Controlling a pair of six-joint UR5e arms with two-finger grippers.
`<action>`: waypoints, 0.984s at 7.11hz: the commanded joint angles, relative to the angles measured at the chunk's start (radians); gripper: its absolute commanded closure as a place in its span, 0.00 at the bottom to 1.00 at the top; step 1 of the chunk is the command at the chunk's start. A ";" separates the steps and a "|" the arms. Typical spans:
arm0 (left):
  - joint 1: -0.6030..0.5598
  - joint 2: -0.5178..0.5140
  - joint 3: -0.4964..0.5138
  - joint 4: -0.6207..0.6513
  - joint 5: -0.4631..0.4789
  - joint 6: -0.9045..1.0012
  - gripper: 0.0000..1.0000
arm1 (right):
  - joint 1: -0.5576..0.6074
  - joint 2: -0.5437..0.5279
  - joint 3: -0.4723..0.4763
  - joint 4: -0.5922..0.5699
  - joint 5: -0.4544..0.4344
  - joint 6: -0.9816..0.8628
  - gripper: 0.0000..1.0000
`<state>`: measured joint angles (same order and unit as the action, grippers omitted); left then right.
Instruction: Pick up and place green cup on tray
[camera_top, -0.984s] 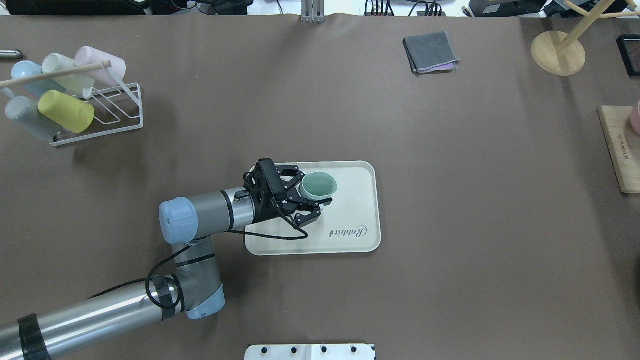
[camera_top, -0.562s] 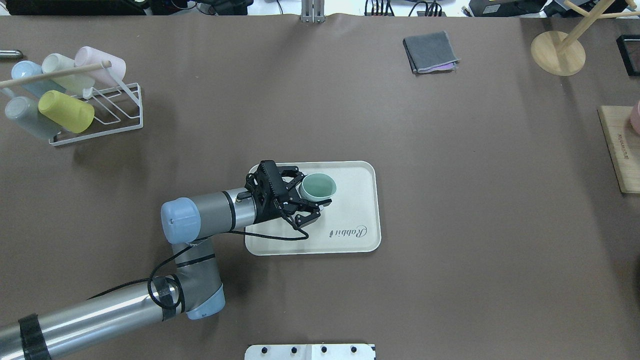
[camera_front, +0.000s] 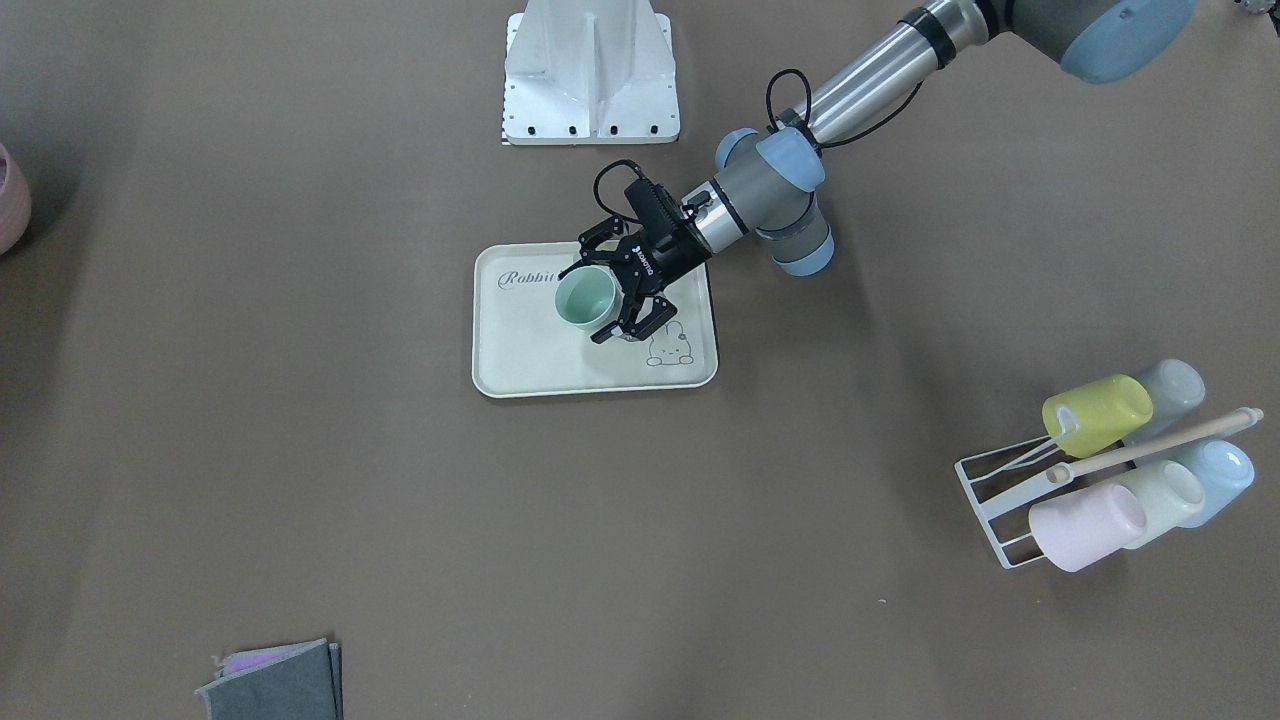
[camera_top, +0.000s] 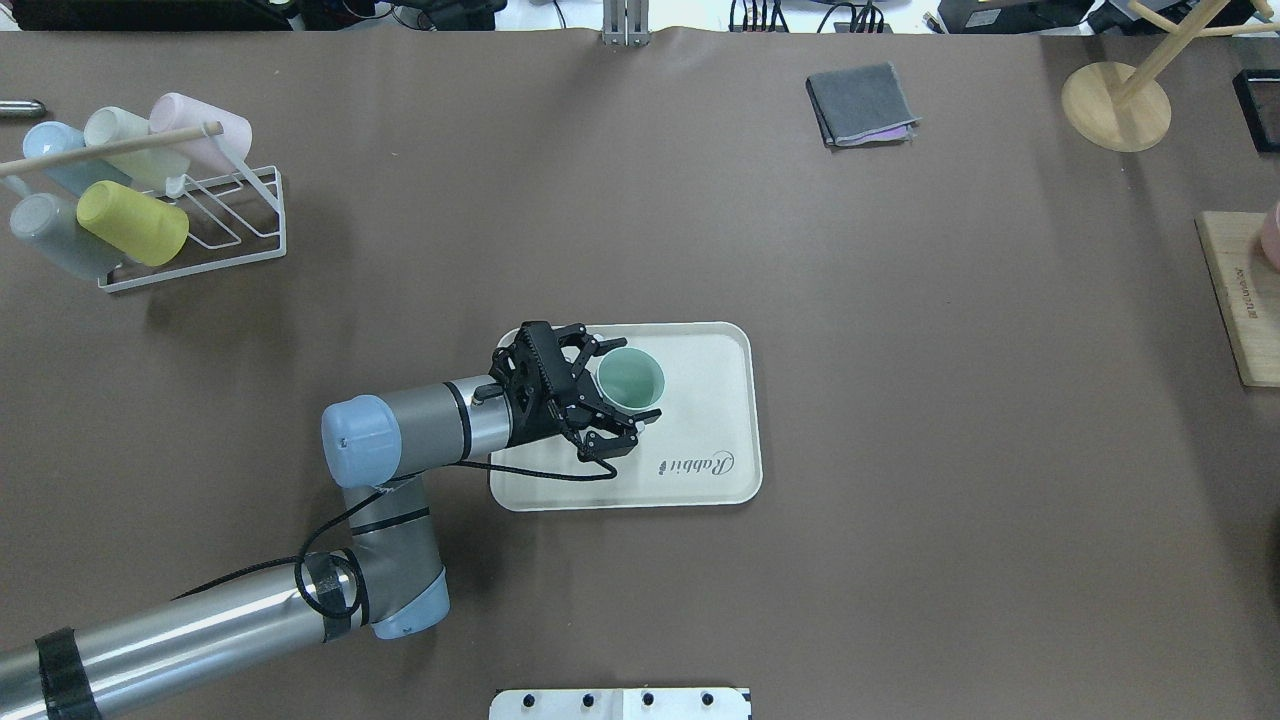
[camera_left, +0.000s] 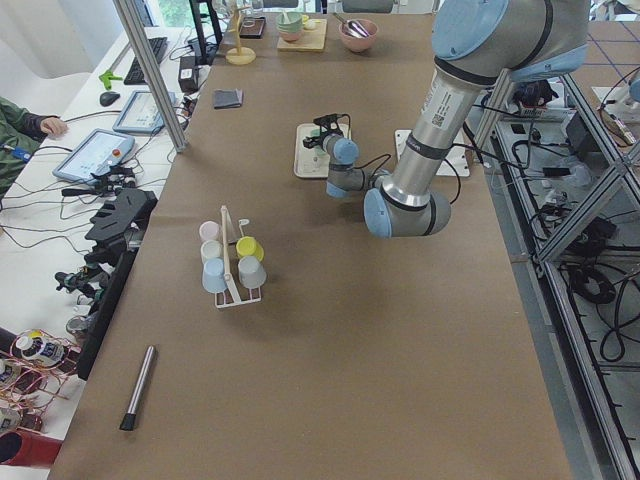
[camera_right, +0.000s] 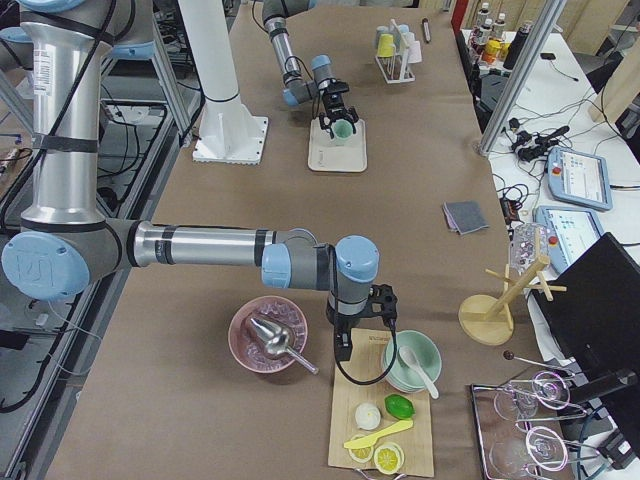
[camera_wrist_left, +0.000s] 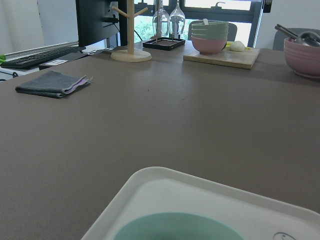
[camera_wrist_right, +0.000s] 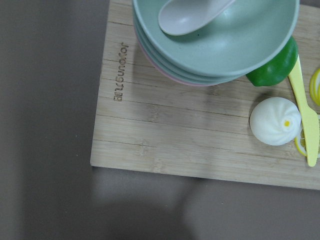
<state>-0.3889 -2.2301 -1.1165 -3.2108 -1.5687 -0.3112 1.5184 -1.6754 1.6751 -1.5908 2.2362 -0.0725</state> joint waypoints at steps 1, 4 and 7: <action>-0.001 0.020 -0.009 -0.006 0.002 0.006 0.02 | -0.003 0.008 0.000 0.000 -0.001 0.000 0.00; -0.004 0.064 -0.060 -0.006 0.002 0.006 0.02 | -0.006 0.014 0.000 -0.001 -0.001 0.000 0.00; -0.005 0.093 -0.130 0.003 0.006 0.004 0.02 | -0.006 0.020 0.000 -0.009 0.002 0.002 0.00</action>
<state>-0.3939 -2.1452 -1.2159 -3.2140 -1.5644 -0.3056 1.5126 -1.6576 1.6751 -1.5978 2.2367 -0.0707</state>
